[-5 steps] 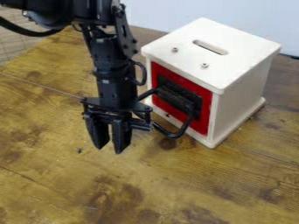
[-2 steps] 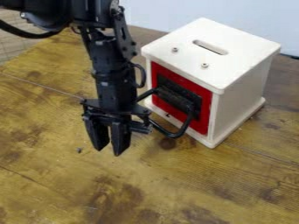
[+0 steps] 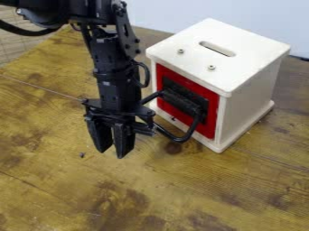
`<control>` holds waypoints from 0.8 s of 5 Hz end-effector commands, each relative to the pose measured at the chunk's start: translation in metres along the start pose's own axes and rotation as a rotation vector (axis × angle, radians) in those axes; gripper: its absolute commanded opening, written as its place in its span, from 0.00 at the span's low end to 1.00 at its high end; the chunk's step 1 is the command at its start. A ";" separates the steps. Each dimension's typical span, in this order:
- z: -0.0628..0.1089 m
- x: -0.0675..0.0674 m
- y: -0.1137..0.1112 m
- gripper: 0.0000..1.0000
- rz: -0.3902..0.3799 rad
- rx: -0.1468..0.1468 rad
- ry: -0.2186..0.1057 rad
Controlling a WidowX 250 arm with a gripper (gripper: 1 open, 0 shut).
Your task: Close the drawer
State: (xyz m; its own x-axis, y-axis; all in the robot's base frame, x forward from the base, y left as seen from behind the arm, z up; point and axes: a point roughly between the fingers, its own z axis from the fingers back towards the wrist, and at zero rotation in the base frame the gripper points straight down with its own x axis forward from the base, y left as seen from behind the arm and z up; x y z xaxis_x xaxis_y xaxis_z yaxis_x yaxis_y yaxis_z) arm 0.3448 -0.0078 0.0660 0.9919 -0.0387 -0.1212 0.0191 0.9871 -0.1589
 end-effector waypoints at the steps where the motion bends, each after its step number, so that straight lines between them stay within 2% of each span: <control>1: 0.038 0.004 -0.003 1.00 -0.022 0.013 -0.098; 4: 0.061 0.009 0.014 1.00 -0.011 0.027 -0.110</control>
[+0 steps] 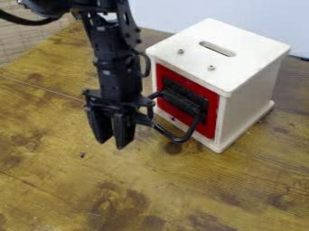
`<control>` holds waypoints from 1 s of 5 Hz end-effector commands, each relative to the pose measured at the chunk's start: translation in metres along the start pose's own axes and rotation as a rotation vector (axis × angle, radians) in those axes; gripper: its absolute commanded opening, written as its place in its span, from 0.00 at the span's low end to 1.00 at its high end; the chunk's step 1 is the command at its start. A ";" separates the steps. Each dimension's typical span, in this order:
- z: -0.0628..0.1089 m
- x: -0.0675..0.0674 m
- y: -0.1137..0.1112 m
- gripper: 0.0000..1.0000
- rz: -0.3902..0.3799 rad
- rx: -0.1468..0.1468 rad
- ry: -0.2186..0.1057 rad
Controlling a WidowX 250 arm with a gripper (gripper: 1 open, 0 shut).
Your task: Close the drawer
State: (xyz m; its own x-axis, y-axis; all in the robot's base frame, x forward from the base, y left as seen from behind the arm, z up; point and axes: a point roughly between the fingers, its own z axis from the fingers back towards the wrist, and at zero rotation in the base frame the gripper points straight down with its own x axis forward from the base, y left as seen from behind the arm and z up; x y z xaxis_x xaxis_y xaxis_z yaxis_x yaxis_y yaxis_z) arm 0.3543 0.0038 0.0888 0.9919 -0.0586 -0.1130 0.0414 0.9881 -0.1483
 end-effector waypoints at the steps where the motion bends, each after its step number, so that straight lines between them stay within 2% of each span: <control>1: 0.044 0.004 0.012 1.00 0.013 0.020 -0.108; 5: 0.059 0.012 0.020 1.00 0.008 0.043 -0.117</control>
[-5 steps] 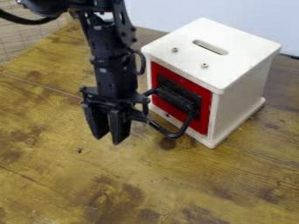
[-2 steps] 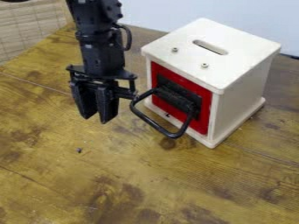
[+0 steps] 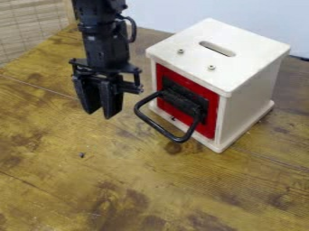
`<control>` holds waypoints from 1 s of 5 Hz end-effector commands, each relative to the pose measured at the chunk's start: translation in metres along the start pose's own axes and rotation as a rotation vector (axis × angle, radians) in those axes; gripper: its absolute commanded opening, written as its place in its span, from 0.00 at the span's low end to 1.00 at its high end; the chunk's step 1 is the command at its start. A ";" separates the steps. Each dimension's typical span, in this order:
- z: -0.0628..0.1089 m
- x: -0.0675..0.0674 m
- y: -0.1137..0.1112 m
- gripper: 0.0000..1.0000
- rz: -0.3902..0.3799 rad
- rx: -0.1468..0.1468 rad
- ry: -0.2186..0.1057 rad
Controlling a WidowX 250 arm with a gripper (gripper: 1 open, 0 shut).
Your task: Close the drawer
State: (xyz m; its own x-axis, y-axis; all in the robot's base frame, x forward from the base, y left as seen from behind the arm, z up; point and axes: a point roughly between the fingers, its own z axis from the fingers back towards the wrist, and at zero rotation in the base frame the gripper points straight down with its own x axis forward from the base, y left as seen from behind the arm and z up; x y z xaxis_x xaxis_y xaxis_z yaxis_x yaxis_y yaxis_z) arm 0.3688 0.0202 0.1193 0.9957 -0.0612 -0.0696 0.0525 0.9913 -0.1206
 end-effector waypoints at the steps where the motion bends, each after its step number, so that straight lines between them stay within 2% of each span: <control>1: 0.029 0.003 0.009 1.00 0.018 0.021 -0.080; 5: 0.045 0.001 0.011 1.00 0.008 0.039 -0.112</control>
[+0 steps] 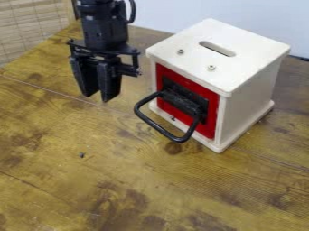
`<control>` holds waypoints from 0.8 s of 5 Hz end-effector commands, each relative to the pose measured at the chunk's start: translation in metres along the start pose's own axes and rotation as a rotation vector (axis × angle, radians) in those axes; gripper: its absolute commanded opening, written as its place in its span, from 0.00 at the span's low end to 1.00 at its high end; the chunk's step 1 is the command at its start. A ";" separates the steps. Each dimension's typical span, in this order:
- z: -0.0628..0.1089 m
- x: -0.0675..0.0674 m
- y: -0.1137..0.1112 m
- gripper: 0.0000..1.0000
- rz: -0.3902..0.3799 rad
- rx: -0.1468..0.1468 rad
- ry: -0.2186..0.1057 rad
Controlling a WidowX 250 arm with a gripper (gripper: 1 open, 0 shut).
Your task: Close the drawer
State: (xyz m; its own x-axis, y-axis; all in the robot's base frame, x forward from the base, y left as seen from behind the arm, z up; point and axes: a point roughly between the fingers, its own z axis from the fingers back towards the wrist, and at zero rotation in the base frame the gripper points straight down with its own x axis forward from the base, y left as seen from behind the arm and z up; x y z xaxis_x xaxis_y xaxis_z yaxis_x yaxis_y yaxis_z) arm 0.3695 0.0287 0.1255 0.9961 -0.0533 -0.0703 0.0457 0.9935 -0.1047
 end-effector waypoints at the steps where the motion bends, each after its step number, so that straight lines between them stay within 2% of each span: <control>1: 0.041 0.001 0.004 1.00 -0.002 0.023 -0.122; 4: 0.044 -0.004 0.008 1.00 -0.010 0.028 -0.153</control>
State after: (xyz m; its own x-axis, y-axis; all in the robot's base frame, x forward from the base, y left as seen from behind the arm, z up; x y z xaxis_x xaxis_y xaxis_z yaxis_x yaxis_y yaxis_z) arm 0.3710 0.0337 0.1306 0.9973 -0.0684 -0.0255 0.0656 0.9932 -0.0966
